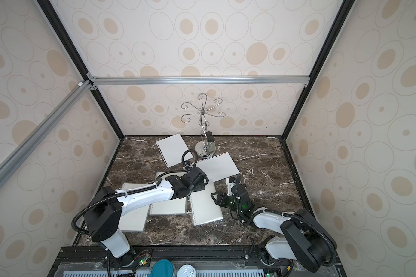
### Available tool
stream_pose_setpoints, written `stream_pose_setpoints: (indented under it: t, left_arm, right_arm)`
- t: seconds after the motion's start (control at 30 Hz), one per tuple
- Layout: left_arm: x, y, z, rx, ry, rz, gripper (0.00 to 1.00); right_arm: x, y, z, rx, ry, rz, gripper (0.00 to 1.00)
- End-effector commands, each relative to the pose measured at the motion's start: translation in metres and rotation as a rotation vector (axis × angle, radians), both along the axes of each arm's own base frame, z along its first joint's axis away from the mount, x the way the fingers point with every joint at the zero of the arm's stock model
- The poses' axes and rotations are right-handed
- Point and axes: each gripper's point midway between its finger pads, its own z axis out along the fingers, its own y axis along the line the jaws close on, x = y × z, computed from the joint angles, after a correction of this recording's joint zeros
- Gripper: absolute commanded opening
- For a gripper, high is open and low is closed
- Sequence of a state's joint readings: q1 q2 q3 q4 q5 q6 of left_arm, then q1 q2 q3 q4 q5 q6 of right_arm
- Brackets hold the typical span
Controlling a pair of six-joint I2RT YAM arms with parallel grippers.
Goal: Tear off pages from different notebooks
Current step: Open the notebook at the center of the board.
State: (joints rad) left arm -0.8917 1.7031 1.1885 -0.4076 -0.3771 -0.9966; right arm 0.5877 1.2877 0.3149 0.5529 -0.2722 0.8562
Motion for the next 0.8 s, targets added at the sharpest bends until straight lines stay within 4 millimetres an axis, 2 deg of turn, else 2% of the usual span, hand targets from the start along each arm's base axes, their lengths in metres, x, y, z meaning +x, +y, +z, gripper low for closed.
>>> stream_pose_setpoints:
  t: [0.0,0.13,0.33,0.63,0.77]
  left_arm:
    - [0.007,-0.007,0.01,-0.001,-0.009,-0.019,0.85]
    - [0.009,-0.015,0.009,0.011,0.023,-0.031,0.85]
    - [0.01,-0.019,0.019,0.066,0.028,-0.039,0.85]
    - [0.008,-0.023,0.033,0.041,0.009,-0.045,0.85]
    - [0.006,-0.022,0.034,0.036,0.008,-0.043,0.85]
  right_arm:
    - [-0.006,0.005,0.008,0.019,-0.025,0.022,0.44]
    - [-0.012,0.014,0.023,0.041,-0.081,0.059,0.41]
    - [-0.017,0.026,0.039,0.069,-0.15,0.102,0.41]
    - [-0.021,0.048,0.05,0.146,-0.212,0.165,0.26]
    - [-0.025,0.057,0.053,0.162,-0.235,0.184,0.24]
